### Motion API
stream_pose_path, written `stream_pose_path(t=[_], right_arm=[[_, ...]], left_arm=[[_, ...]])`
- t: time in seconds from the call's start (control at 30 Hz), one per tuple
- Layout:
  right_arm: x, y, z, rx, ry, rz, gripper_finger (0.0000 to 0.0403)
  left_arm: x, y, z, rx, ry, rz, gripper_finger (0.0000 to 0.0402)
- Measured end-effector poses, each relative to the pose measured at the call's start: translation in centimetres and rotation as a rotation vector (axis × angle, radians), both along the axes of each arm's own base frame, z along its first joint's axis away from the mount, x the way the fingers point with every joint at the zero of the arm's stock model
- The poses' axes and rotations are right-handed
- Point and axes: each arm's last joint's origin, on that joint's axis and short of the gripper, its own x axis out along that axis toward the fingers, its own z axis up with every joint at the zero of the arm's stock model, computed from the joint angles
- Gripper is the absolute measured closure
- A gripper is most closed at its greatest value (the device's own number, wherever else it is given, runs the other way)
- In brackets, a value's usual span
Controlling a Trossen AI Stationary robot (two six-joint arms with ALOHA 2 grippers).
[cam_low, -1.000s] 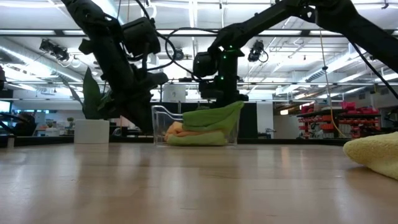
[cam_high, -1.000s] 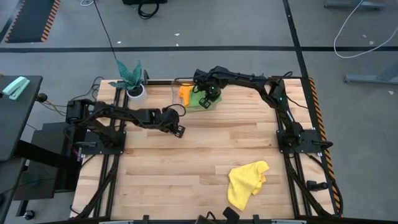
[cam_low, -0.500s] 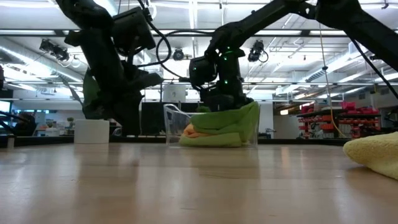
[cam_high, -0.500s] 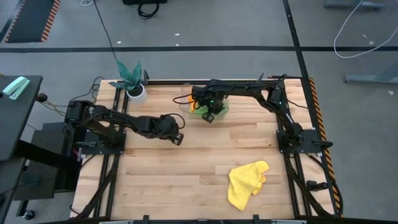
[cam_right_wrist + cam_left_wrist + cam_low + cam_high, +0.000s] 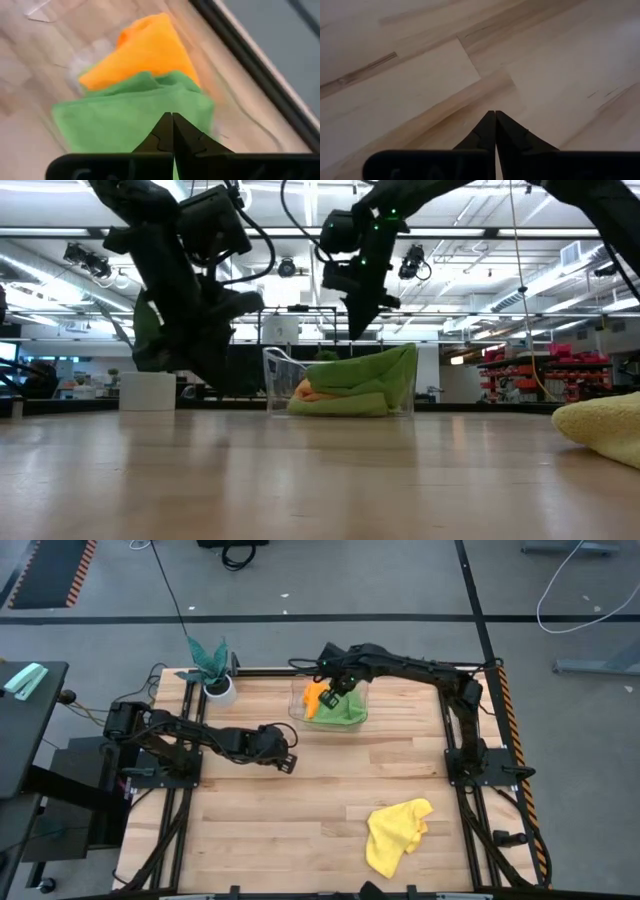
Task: Fold microfiber towels
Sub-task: Put the green microfiber cloth into the transparent bin, then fold the yellow microfiber cloth
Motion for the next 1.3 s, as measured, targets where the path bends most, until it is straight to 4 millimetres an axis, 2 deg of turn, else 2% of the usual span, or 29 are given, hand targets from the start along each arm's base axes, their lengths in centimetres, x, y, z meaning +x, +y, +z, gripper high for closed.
stream_pose_path(t=[0.07, 0.37, 0.53, 0.7, 0.8, 0.97, 1.13, 1.3], right_arm=[[0.2, -0.2, -0.1, 0.018, -0.025, 0.006, 0.0401], [1.5, -0.7, -3.7, 0.091, 0.028, 0.027, 0.0401], [1.7, -1.5, -5.3, 0.123, 0.047, 0.009, 0.0401], [2.0, -2.0, -5.5, 0.116, 0.015, 0.012, 0.0401], [1.6, -1.9, -4.4, 0.108, -0.005, 0.014, 0.0400], [0.0, -1.0, -0.4, 0.083, -0.056, 0.021, 0.0391], [-2.8, 0.8, 5.2, 0.039, -0.154, 0.023, 0.0387], [-6.2, 3.5, 10.4, 0.018, -0.274, -0.024, 0.0390]], left_arm=[[0.1, 0.1, 0.0, 0.002, -0.009, 0.003, 0.0391], [0.4, -0.2, 0.2, -0.002, -0.046, -0.002, 0.0374], [0.4, -0.5, 0.2, -0.002, -0.052, -0.012, 0.0378], [0.4, -0.5, 0.2, 0.020, -0.050, -0.010, 0.0387], [0.4, -0.5, 0.3, 0.033, -0.050, -0.003, 0.0389], [0.4, -1.0, 0.3, 0.039, -0.046, -0.035, 0.0382], [0.4, -2.1, 0.3, 0.044, -0.046, -0.085, 0.0375], [0.4, -2.8, 0.3, 0.060, -0.052, -0.116, 0.0381]])
